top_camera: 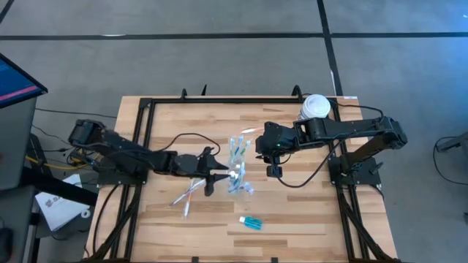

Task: Pick & Place toothbrushing station
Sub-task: Put the violet toothbrush into the transparent organizer

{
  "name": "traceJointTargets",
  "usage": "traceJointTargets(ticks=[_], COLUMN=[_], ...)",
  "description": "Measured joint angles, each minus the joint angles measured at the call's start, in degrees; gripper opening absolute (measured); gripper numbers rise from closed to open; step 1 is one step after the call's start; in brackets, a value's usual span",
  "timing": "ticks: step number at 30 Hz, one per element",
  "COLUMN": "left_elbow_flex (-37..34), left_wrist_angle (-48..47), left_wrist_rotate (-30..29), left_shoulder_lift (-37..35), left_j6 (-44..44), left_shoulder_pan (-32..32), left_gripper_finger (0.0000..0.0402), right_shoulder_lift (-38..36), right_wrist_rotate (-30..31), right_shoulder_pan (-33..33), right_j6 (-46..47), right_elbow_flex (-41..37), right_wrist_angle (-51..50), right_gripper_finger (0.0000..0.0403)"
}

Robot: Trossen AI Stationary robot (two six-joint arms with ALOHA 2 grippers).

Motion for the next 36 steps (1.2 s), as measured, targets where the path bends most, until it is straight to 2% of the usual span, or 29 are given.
traceJointTargets(ticks=[9,18,22,26,36], left_elbow_flex=[0.00,0.00,0.00,0.00,0.00], left_wrist_angle=[-15.33,-33.29,-36.47,-37.26,-44.17], left_wrist_rotate=[0.06,1.64,2.76,3.12,9.27], left_shoulder_lift=[-7.25,-9.37,-9.37,-9.37,-9.37], left_j6=[-6.76,-23.82,-28.14,-28.56,-39.03], left_shoulder_pan=[-2.48,-3.80,-5.13,-6.46,-9.00], left_gripper_finger=[0.0131,0.0131,0.0131,0.0131,0.0131], right_shoulder_lift=[0.00,0.00,0.00,0.00,0.00], right_wrist_rotate=[0.00,-0.01,-0.01,0.01,0.00], right_shoulder_pan=[-0.01,0.01,0.01,0.01,-0.01], right_j6=[-0.01,0.00,-0.02,0.00,0.00], right_elbow_flex=[0.00,0.00,0.00,0.00,0.00], right_wrist_angle=[0.00,0.00,0.00,0.02,0.02], right_gripper_finger=[0.0087,0.0087,0.0087,0.0087,0.0087])
